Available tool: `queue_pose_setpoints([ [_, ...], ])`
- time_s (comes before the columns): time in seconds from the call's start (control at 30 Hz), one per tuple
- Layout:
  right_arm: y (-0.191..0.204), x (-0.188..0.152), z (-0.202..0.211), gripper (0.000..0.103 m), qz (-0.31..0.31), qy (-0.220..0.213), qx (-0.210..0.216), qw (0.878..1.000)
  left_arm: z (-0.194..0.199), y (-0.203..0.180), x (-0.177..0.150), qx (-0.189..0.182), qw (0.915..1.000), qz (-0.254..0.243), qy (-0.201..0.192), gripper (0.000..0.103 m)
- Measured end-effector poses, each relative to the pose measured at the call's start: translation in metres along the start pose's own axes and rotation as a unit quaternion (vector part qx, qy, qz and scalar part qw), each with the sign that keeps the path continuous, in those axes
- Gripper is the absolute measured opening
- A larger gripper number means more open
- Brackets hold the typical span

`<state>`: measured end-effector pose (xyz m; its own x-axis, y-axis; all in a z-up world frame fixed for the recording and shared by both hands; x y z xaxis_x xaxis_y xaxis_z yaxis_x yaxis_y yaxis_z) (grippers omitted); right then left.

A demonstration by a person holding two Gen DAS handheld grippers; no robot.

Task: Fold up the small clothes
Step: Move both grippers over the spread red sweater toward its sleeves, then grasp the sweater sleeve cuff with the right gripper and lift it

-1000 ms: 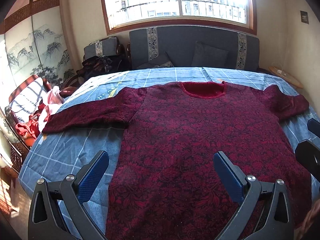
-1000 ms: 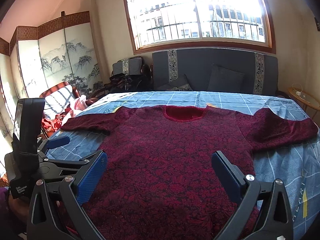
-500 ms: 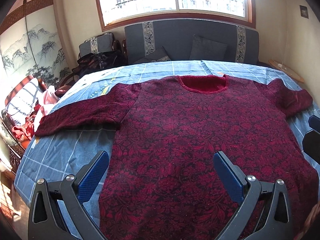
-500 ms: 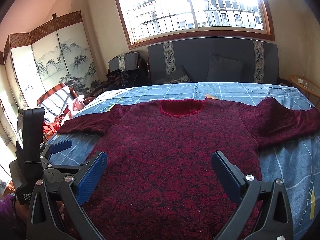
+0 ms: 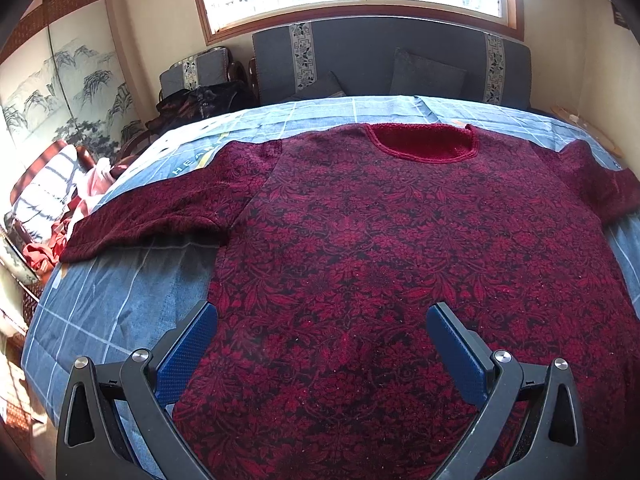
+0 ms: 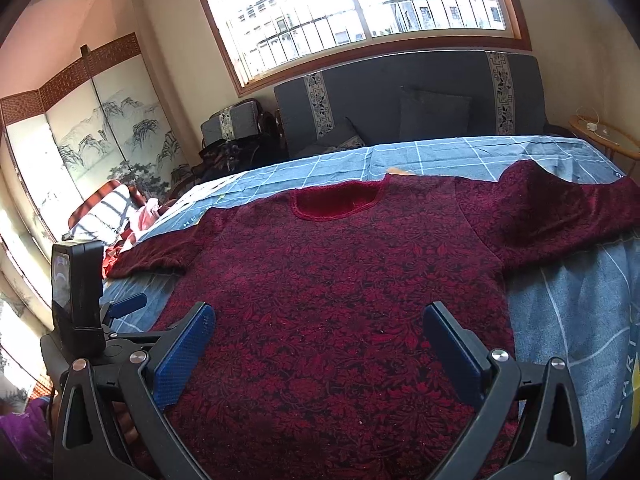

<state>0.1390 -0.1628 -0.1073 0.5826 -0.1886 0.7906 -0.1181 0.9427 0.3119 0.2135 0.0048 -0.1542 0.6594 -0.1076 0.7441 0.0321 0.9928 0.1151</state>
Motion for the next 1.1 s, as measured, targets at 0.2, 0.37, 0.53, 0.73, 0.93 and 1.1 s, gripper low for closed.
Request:
queue_pose_setpoints([
  [0.2, -0.035, 0.010, -0.004, 0.103, -0.030, -0.004, -0.015, 0.999, -0.013, -0.001, -0.004, 0.007, 0.9999, -0.004, 0.010, 0.103],
  [0.37, -0.080, 0.021, -0.008, 0.103, -0.046, -0.010, -0.048, 0.998, -0.024, 0.000, -0.008, 0.009, 0.9998, -0.007, 0.016, 0.103],
  [0.53, -0.149, 0.031, -0.010, 0.103, -0.106, -0.007, -0.069, 0.992, -0.033, -0.004, -0.016, -0.004, 0.9996, -0.008, 0.025, 0.103],
  [0.73, -0.261, 0.040, 0.003, 0.103, -0.249, -0.033, -0.094, 0.963, -0.038, -0.004, -0.020, -0.024, 0.9992, 0.006, 0.032, 0.103],
  [0.93, -0.358, 0.045, 0.013, 0.093, -0.346, -0.066, -0.122, 0.928, -0.043, 0.003, -0.025, -0.048, 0.9967, 0.047, 0.045, 0.103],
  [1.1, -0.428, 0.051, 0.020, 0.088, -0.408, -0.090, -0.142, 0.898, -0.040, 0.008, -0.026, -0.056, 0.9950, 0.072, 0.042, 0.103],
])
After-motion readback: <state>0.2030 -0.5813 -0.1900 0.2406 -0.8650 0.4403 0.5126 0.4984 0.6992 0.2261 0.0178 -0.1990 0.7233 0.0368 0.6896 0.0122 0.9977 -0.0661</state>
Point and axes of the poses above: each gripper's, at about its wrist camera, not at the fingertips, and z roughly against the way its jaws point, y to its left, x to its top, the point moved 10 cm from there along -z, roughly the way its jaws point, and after that the axes turned 6 degrees about -y, right-handed, at the moved point
